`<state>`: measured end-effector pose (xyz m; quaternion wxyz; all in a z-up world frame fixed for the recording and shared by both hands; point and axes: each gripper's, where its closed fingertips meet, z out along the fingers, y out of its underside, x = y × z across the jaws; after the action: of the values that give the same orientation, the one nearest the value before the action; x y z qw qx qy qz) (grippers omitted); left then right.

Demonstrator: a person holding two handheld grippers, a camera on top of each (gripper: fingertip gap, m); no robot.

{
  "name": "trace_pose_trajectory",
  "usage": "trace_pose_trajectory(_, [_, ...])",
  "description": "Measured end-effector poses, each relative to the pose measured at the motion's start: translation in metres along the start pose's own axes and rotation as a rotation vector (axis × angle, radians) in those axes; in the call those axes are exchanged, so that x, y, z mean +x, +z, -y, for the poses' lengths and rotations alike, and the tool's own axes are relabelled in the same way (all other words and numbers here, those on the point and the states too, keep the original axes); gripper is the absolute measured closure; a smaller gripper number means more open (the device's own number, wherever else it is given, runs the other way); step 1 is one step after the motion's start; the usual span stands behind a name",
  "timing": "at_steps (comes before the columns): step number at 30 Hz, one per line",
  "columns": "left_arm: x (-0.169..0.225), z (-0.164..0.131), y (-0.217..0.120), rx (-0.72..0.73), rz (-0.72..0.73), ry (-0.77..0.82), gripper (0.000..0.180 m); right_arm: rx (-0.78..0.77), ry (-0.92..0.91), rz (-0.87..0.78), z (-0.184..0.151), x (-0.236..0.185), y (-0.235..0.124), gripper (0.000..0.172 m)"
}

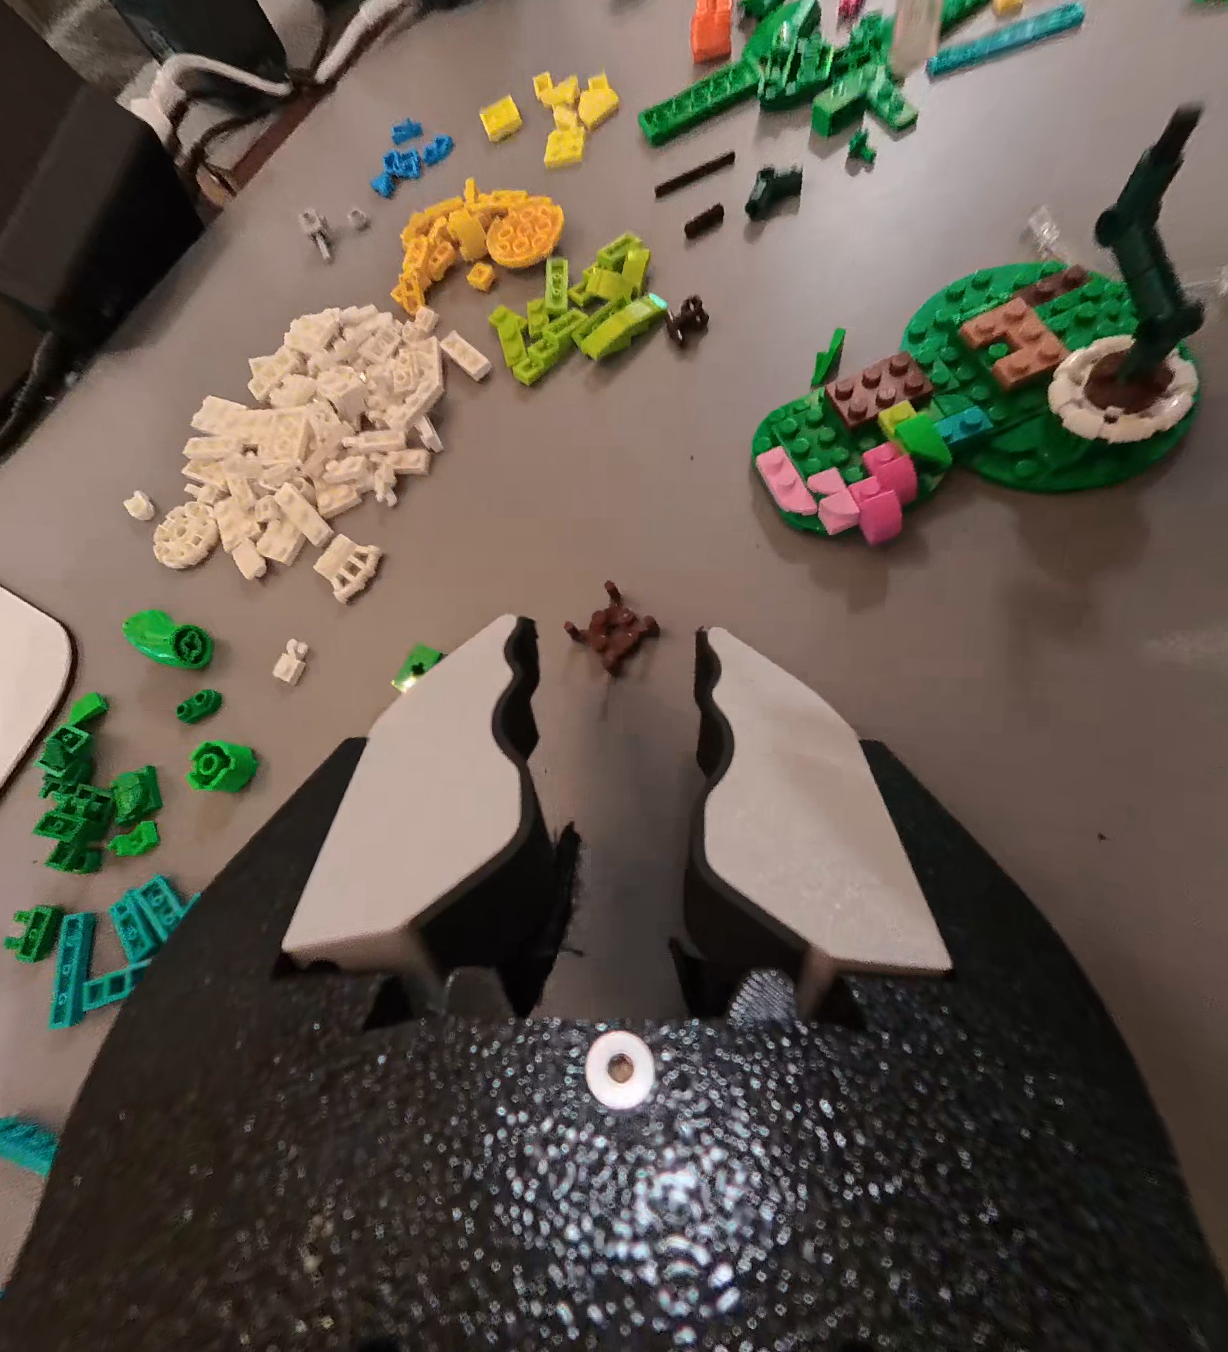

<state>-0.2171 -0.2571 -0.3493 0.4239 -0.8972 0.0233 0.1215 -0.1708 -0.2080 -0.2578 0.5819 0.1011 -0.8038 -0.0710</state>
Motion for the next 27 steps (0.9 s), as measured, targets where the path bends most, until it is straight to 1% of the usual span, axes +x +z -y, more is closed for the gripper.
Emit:
trace_pose_trajectory(4, [-0.003, 0.028, -0.015, 0.17, -0.002, -0.012, 0.134, 0.175, 0.633, 0.086, 0.007, 0.015, -0.006, 0.17])
trace_pose_trajectory(6, [-0.01, 0.04, -0.025, 0.261, 0.027, -0.023, 0.132, 0.258, 0.913, 0.135, 0.004, 0.024, -0.009, 0.171])
trace_pose_trajectory(8, [-0.019, 0.057, -0.038, 0.413, 0.052, -0.075, 0.131, 0.292, 1.142, 0.191, -0.007, 0.027, -0.009, 0.17])
trace_pose_trajectory(10, [-0.038, 0.074, -0.062, 0.632, 0.104, -0.191, 0.133, 0.286, 1.324, 0.265, -0.025, 0.023, -0.007, 0.17])
trace_pose_trajectory(12, [-0.058, 0.078, -0.082, 0.786, 0.168, -0.291, 0.133, 0.196, 1.437, 0.293, -0.058, 0.014, 0.0, 0.171])
trace_pose_trajectory(14, [-0.067, 0.075, -0.091, 0.857, 0.229, -0.318, 0.134, 0.058, 1.52, 0.3, -0.102, 0.002, 0.005, 0.17])
trace_pose_trajectory(18, [-0.063, 0.076, -0.091, 0.872, 0.31, -0.238, 0.139, -0.195, 1.678, 0.355, -0.181, -0.031, 0.016, 0.17])
trace_pose_trajectory(21, [-0.051, 0.08, -0.089, 0.879, 0.334, -0.149, 0.142, -0.358, 1.755, 0.31, -0.234, -0.053, 0.026, 0.17])
trace_pose_trajectory(23, [-0.041, 0.083, -0.086, 0.878, 0.324, -0.102, 0.143, -0.439, 1.844, 0.285, -0.26, -0.067, 0.033, 0.17])
trace_pose_trajectory(25, [-0.031, 0.085, -0.082, 0.874, 0.308, -0.059, 0.143, -0.504, 1.982, 0.238, -0.284, -0.08, 0.04, 0.17])
trace_pose_trajectory(27, [-0.024, 0.086, -0.078, 0.864, 0.3, -0.02, 0.145, -0.533, 2.135, 0.164, -0.306, -0.09, 0.046, 0.17])
